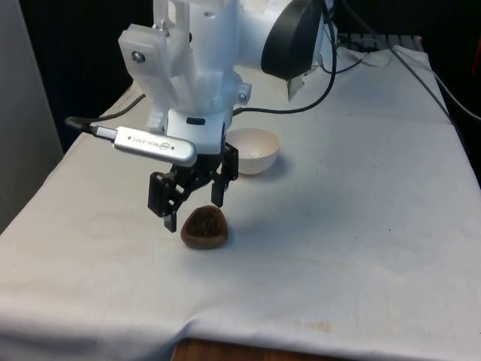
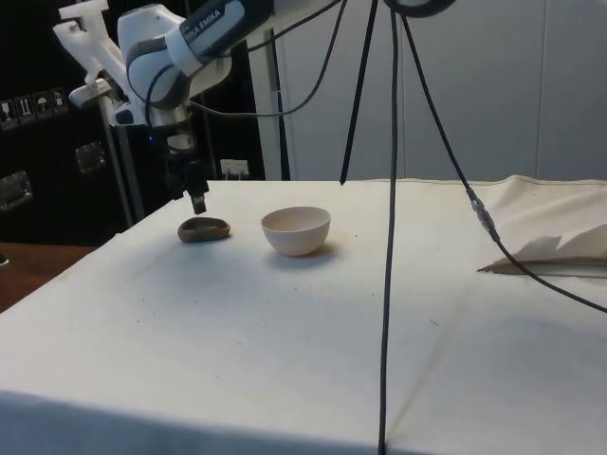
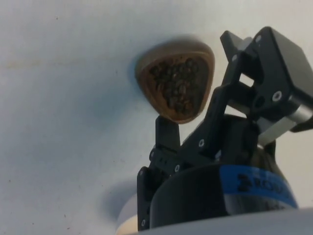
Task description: Pour the coffee beans from the cup into the bowl.
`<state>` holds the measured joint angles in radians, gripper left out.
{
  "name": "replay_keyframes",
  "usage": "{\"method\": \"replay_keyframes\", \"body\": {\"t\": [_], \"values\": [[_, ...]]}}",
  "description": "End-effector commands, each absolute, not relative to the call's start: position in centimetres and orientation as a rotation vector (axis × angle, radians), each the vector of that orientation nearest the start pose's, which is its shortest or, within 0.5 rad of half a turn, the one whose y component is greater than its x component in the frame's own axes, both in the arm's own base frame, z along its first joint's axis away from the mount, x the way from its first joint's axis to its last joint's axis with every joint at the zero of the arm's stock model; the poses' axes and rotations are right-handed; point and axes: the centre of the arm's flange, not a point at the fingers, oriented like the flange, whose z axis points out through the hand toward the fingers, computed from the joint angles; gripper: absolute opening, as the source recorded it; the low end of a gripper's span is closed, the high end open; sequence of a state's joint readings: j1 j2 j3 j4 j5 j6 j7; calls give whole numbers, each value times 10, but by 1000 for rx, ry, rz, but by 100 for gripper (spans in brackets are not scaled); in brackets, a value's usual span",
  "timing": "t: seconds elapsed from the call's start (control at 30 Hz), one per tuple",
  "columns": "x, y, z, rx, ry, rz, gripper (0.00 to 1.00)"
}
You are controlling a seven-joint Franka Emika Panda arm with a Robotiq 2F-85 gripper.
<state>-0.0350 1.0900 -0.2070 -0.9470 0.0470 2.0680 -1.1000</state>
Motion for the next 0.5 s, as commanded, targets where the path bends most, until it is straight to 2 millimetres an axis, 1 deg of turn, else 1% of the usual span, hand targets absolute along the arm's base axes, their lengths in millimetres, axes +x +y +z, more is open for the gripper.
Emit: {"method": "replay_keyframes", "body": {"t": [0.0, 0.2, 0.23, 0.27, 0.47], "values": [[783, -123, 208, -2910, -1519, 94, 100], [784, -120, 206, -2893, -1540, 121, 100], [783, -123, 206, -2898, -1534, 92, 100], [784, -121, 207, -2892, -1541, 125, 100], [782, -119, 207, -2871, -1560, 173, 100]]}}
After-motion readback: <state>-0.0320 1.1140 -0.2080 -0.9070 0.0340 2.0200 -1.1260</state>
